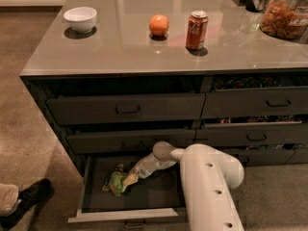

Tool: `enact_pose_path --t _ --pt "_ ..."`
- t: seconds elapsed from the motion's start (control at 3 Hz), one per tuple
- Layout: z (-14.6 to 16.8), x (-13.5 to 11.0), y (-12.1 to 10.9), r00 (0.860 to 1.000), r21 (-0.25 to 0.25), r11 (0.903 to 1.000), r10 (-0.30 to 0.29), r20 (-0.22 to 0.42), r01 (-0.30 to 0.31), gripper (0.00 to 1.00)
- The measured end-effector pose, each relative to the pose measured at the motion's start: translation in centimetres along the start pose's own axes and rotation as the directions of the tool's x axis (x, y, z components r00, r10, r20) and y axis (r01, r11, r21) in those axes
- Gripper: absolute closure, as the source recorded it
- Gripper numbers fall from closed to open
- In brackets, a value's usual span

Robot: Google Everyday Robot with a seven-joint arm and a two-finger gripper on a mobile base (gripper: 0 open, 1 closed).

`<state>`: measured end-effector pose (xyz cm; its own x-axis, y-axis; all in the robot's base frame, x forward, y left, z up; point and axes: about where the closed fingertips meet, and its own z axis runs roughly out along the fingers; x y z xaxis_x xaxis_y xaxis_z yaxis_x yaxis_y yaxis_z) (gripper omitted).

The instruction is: Place green rice chip bag into bottom drawer

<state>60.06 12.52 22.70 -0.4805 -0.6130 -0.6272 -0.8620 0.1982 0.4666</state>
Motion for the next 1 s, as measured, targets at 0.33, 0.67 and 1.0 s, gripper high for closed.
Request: enact_pose_path --t 0.33,0.67,1.0 --pt "0.25 0.88 -0.24 1.0 0.007 0.9998 0.018 -0.006 -0.018 0.3" --pt "0.58 1.64 -0.34 0.999 0.013 0.9994 0.032 -0.021 -0.032 0.07" --pt "0.59 1.65 -0.34 0.999 0.013 0.9994 0.032 -0.021 -0.032 0.0"
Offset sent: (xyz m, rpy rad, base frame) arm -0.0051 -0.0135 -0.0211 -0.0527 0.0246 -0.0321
